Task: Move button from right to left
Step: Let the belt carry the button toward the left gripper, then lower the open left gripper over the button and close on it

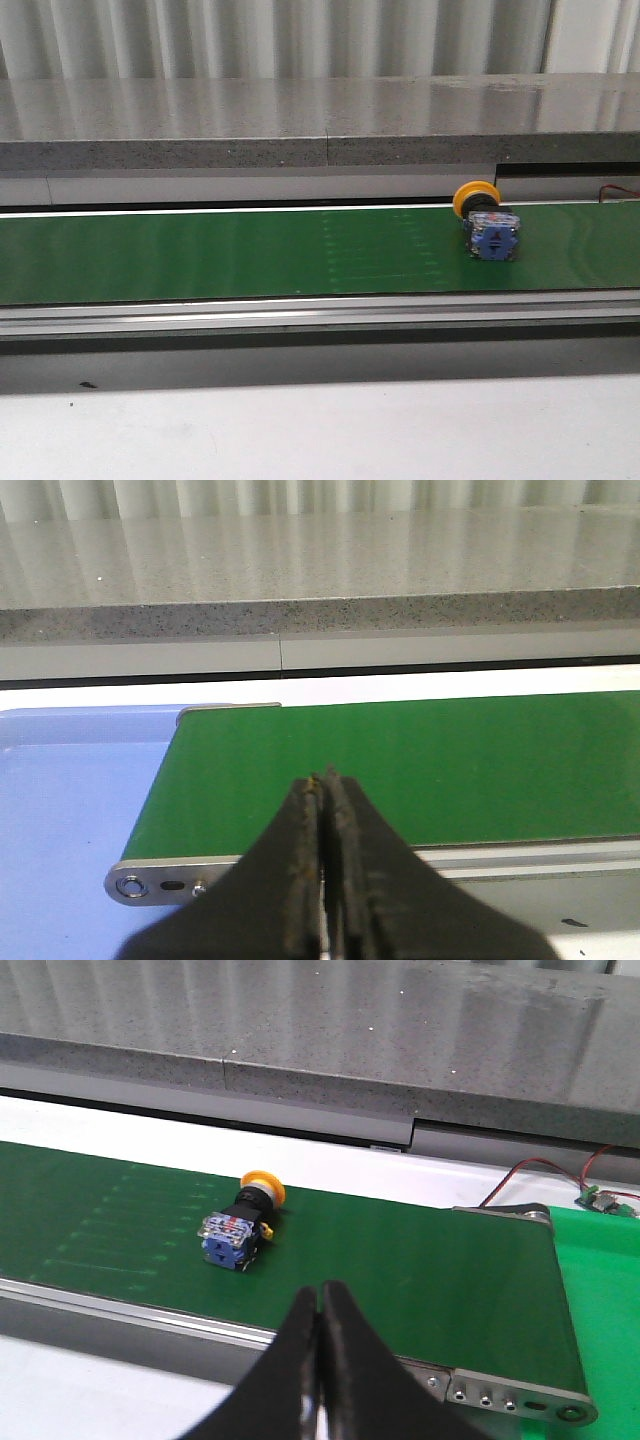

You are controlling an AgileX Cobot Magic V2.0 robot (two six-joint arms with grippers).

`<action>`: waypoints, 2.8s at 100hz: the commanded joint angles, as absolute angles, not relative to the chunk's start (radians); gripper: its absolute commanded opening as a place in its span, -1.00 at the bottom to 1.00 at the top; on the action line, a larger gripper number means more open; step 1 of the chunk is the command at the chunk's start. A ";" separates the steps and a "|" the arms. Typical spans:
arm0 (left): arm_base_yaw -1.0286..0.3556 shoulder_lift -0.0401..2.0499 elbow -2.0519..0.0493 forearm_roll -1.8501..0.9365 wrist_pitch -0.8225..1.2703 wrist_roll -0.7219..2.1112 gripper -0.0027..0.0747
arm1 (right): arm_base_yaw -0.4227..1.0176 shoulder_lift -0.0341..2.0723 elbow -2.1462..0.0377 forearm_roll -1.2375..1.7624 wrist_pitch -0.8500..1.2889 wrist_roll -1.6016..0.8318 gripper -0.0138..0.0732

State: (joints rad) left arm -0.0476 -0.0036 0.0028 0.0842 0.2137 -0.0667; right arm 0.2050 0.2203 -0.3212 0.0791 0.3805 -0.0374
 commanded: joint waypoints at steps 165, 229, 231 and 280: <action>-0.055 0.699 -0.688 -0.077 0.675 -0.074 0.71 | 0.205 0.228 -0.349 0.078 0.301 -0.048 -0.84; -0.255 1.284 -1.087 -0.374 0.905 -0.047 0.69 | 0.205 0.228 -0.349 0.078 0.301 -0.048 -0.84; -0.268 1.302 -1.102 -0.362 0.905 -0.063 0.69 | 0.205 0.228 -0.349 0.078 0.301 -0.048 -0.84; -0.455 1.647 -1.477 -0.086 1.145 -0.352 0.69 | 0.205 0.228 -0.349 0.078 0.301 -0.048 -0.84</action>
State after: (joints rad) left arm -0.4411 1.6371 -1.3966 -0.1184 1.1030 -0.2952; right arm 0.2050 0.2203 -0.3212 0.0791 0.3805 -0.0374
